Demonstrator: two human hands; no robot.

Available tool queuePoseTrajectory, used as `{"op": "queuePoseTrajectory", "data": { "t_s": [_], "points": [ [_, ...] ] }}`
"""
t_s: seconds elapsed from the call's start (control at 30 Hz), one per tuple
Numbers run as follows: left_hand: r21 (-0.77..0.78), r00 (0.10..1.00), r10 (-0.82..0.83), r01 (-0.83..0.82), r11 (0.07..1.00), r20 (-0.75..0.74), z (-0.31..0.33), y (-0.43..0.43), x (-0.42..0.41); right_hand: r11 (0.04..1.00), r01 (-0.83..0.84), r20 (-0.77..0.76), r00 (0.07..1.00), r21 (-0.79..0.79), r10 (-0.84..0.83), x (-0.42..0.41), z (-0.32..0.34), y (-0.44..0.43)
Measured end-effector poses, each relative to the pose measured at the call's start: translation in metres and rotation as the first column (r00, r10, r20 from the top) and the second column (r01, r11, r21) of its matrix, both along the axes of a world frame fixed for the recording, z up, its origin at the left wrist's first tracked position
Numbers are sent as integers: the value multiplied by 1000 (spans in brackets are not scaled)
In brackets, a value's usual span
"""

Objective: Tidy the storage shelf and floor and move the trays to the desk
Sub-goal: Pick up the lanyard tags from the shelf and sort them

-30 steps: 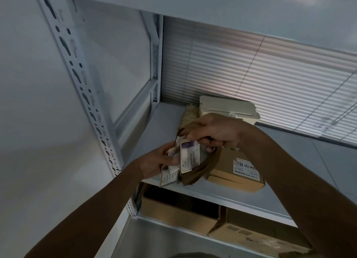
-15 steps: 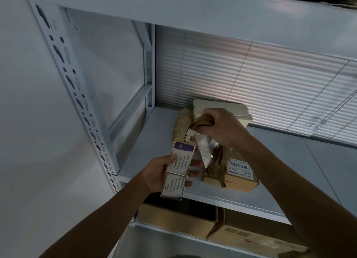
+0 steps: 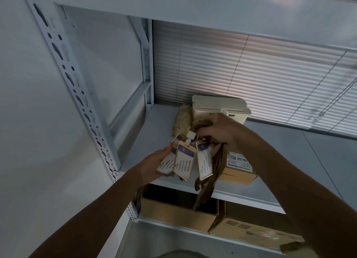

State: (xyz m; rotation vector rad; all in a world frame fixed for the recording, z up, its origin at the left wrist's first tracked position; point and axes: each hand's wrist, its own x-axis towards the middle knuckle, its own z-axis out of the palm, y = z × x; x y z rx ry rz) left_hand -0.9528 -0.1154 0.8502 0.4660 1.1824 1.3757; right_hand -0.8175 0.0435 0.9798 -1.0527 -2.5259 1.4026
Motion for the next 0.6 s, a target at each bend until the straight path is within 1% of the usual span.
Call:
{"op": "queuePoseTrajectory", "data": {
  "t_s": [0.03,0.07,0.13,0.17,0.23,0.3,0.4,0.43,0.5,0.53,0.57,0.6],
  "points": [
    [5,1000,11,-11,1000,-16,2,4,3,1000,14,-2,1000,-10,-14,-2,-2,-2],
    [21,1000,8,-8,1000,7,2,9,5,999,28,-9,1000,-21,-29,-3,-4,-4],
    [52,992,3,-9,999,122,3,16,13,997,68,-27,997,-39,-69,-6,-9,-7],
    [66,982,0,-13,998,187,5,18,18,995,94,-30,995,-28,-95,-7,-11,-7],
    [93,961,-18,-8,996,277,5,19,25,988,144,-21,989,46,-144,-7,-17,-6],
    [133,951,-49,8,991,304,6,15,32,978,188,-30,982,95,-186,-6,-20,-6],
    [142,970,-52,18,990,237,4,12,36,968,230,-40,973,101,-227,-4,-22,-5],
    [121,976,-27,0,993,217,6,12,36,965,232,-29,973,122,-230,-3,-23,-4],
    [67,993,39,-47,997,115,6,18,35,960,234,-7,972,154,-236,-2,-25,-1],
    [30,996,76,-77,997,41,4,21,33,960,251,-6,968,128,-252,-2,-27,-1],
    [1,995,104,-104,995,-12,5,23,33,958,279,-22,960,64,-278,-3,-29,-2],
    [-10,993,117,-118,993,-24,3,26,33,949,316,-54,947,-21,-316,-6,-32,-4]
  ]
}}
